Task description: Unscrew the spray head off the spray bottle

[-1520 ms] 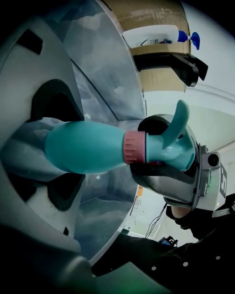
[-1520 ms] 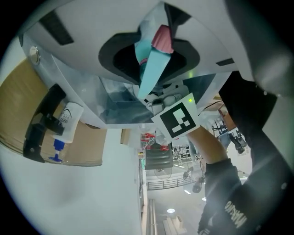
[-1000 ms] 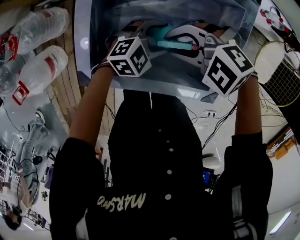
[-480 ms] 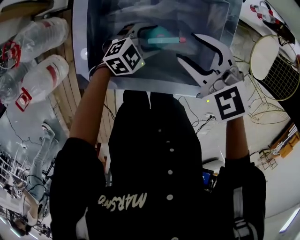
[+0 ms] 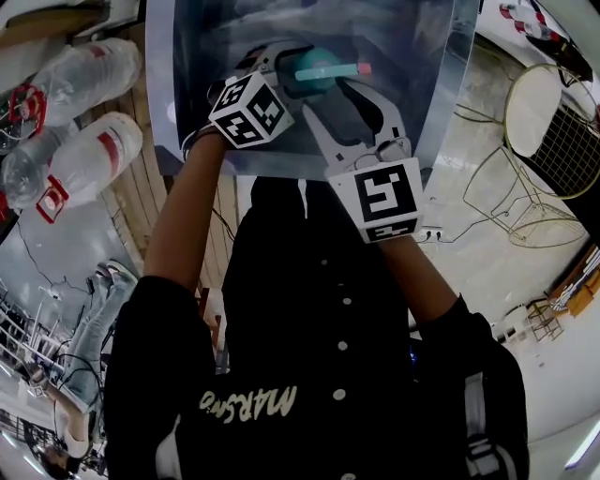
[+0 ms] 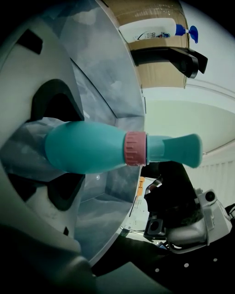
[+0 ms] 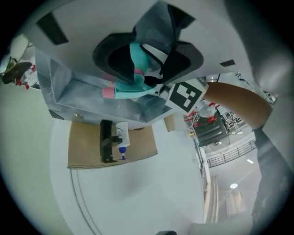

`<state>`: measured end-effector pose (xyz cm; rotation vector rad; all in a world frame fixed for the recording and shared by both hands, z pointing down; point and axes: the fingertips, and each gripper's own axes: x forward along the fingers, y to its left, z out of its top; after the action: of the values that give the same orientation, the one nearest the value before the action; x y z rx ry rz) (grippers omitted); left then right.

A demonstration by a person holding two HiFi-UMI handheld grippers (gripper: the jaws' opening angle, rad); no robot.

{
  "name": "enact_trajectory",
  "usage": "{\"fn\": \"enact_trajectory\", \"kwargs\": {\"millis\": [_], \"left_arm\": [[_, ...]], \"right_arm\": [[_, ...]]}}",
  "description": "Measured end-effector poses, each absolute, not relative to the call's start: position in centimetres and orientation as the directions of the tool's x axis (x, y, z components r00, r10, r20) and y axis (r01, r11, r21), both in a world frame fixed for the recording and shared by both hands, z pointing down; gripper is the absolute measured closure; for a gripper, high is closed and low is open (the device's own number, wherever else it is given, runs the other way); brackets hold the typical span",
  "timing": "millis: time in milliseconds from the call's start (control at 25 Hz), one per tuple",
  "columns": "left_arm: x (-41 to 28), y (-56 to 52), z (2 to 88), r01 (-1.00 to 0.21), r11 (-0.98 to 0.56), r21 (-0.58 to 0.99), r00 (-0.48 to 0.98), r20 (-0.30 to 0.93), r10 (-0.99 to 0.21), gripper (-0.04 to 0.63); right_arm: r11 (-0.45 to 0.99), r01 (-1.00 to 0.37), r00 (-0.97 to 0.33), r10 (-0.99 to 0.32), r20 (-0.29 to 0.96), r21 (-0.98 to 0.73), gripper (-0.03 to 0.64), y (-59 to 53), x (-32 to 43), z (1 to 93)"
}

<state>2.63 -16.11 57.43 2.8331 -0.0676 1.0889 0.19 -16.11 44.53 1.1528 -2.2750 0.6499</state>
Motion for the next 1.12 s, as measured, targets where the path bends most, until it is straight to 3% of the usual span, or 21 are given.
{"fn": "enact_trajectory", "kwargs": {"millis": [280,720,1120], "left_arm": [[2.7,-16.4,57.3,-0.104,-0.99,0.094,0.741,0.671,-0.014,0.233],[2.9,-16.6,57.3,-0.128,-0.986,0.104,0.734,0.678,-0.024,0.233],[2.8,-16.8,57.5,-0.148,-0.987,0.068,0.718,0.693,-0.06,0.232]], "right_arm": [[0.495,-0.86,-0.455,-0.634,0.626,-0.123,0.428,-17.1,0.2,44.9],[0.49,-0.867,-0.43,-0.652,0.624,-0.086,0.383,-17.9,-0.1,45.0],[0.34,-0.935,-0.318,-0.687,0.653,-0.098,0.391,-18.5,0.2,45.2]]}}
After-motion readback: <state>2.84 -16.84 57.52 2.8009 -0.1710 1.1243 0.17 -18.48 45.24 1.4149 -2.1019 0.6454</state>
